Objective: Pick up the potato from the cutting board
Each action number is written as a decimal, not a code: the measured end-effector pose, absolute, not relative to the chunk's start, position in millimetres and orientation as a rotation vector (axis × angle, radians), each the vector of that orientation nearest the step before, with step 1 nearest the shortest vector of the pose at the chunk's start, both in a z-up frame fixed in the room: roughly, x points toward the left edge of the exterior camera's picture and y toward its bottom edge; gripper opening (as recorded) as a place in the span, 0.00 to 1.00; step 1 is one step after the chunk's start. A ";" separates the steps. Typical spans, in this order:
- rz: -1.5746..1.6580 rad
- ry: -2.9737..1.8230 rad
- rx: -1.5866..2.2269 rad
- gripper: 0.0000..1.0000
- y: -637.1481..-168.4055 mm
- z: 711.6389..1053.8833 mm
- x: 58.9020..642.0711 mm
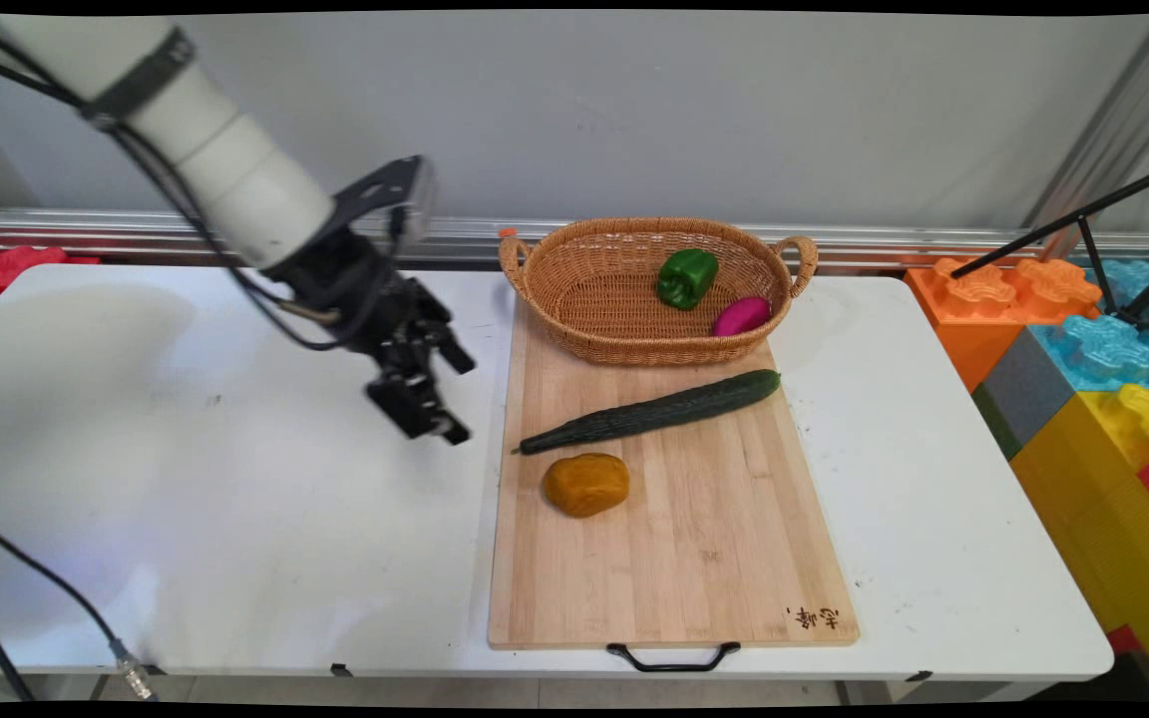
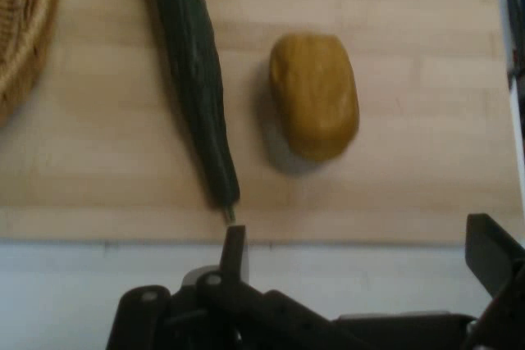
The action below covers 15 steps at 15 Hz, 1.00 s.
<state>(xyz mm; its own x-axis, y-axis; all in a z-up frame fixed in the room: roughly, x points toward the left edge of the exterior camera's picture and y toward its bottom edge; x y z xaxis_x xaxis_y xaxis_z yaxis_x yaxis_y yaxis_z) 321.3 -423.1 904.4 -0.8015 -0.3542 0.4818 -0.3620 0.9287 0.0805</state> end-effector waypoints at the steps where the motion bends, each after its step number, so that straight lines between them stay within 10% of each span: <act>1: 0.041 -2.578 0.518 1.00 -426.4 901.2 310.3; 15: 0.099 -2.577 0.610 1.00 -439.2 827.3 222.4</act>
<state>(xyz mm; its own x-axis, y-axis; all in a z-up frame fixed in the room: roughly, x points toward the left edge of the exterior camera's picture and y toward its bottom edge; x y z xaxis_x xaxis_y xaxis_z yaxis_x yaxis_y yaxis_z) 222.4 -439.2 827.3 -0.7820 -0.4037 0.4748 -0.4390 0.8976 0.0401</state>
